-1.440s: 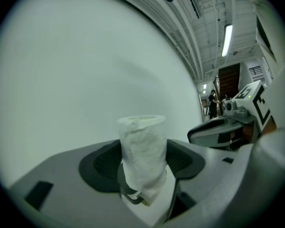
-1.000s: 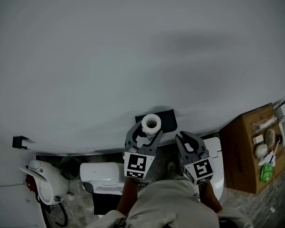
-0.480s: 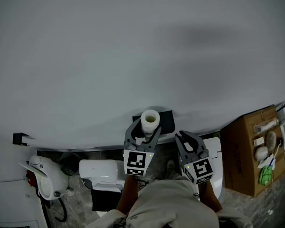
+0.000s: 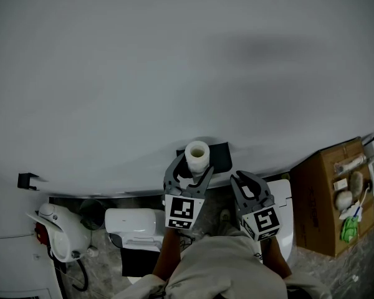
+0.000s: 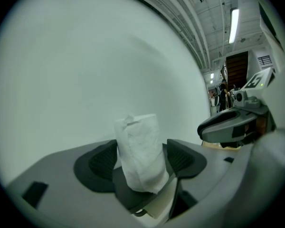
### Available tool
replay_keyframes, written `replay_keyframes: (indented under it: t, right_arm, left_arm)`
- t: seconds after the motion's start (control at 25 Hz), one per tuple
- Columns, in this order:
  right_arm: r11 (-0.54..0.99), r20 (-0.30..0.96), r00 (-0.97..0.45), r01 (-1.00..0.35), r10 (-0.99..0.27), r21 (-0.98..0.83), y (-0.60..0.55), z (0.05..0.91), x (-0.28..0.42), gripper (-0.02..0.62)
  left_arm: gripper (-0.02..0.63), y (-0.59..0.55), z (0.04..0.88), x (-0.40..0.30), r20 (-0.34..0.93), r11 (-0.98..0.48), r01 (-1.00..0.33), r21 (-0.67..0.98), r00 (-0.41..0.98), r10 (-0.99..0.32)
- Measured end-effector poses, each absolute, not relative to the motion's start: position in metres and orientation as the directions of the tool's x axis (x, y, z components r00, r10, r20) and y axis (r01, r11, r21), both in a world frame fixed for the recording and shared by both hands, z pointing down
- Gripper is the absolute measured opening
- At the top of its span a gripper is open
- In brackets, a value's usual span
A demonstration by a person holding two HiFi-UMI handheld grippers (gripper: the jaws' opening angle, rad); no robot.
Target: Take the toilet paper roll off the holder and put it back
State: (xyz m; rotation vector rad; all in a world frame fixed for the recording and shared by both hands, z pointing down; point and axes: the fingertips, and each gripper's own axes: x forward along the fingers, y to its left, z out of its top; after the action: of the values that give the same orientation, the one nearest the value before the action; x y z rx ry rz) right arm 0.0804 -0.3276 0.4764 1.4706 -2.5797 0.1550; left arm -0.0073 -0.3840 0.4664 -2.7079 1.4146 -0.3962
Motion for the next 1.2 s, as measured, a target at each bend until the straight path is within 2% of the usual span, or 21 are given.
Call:
replay_keyframes:
  t: [0.72, 1.2]
  right_arm:
    - [0.484, 0.172, -0.470, -0.874, -0.865, 0.045, -0.291, 0.460, 0.059, 0.057]
    - [0.464, 0.198, -0.442, -0.883, -0.875, 0.077, -0.234, 0.467, 0.025, 0.044]
  left_arm:
    - [0.322, -0.330, 0.442, -0.042, 0.100, -0.589, -0.793, -0.156, 0.581, -0.808]
    - [0.308, -0.264, 0.456, -0.068, 0.096, -0.642, -0.760, -0.103, 0.635, -0.767]
